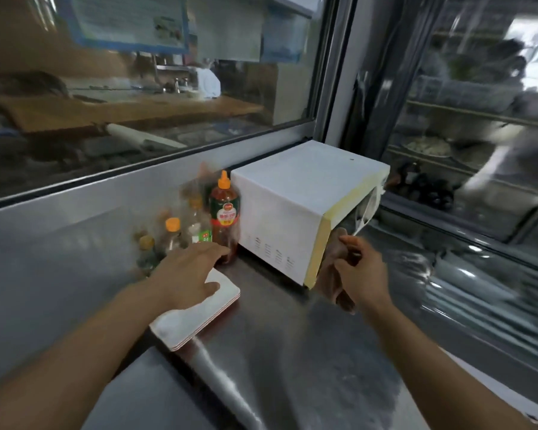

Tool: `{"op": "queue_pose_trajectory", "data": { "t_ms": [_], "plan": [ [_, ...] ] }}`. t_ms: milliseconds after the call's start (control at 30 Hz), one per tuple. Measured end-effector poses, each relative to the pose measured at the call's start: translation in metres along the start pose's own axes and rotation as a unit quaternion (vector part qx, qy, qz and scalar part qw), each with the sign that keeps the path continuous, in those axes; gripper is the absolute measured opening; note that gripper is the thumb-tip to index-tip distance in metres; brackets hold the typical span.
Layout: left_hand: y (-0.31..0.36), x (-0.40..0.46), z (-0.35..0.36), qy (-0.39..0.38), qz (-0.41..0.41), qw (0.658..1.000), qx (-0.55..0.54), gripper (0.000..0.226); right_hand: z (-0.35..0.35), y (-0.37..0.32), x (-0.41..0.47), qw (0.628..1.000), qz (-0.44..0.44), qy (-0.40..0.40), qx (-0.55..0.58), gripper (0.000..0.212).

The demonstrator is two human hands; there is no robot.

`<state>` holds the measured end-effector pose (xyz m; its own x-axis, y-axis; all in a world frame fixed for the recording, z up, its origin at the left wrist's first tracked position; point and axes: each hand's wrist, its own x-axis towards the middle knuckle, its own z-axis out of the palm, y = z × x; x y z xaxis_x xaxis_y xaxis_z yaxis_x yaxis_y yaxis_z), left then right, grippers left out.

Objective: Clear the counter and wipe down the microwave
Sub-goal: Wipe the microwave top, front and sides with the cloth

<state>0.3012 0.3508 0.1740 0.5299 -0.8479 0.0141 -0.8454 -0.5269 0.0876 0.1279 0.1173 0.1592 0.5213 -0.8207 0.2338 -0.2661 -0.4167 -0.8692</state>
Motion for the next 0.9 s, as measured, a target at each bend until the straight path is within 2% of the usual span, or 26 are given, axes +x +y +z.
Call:
{"op": "queue_pose_trajectory", "data": {
  "t_ms": [333, 533, 633, 700, 833, 900],
  "plan": [
    [0.017, 0.044, 0.0, 0.018, 0.069, 0.997, -0.016, 0.064, 0.009, -0.006, 0.02, 0.996, -0.061, 0.052, -0.05, 0.051],
    [0.019, 0.083, 0.008, 0.04, 0.083, 0.995, 0.027, 0.064, 0.039, 0.01, 0.043, 0.971, -0.189, 0.125, -0.071, 0.046],
    [0.014, 0.104, 0.012, 0.056, 0.097, 0.993, 0.038, 0.067, 0.054, 0.021, 0.058, 0.928, -0.312, 0.171, -0.108, 0.045],
    [0.008, 0.12, 0.013, 0.065, 0.1, 0.992, 0.04, 0.068, 0.061, 0.029, 0.075, 0.897, -0.377, 0.172, -0.152, 0.046],
    [-0.003, 0.154, 0.018, 0.07, 0.11, 0.991, 0.043, 0.073, 0.077, 0.045, 0.109, 0.83, -0.458, 0.159, -0.277, 0.036],
    [-0.008, 0.173, 0.021, 0.079, 0.115, 0.989, 0.057, 0.075, 0.085, 0.056, 0.116, 0.802, -0.469, 0.145, -0.34, 0.038]
  ]
}}
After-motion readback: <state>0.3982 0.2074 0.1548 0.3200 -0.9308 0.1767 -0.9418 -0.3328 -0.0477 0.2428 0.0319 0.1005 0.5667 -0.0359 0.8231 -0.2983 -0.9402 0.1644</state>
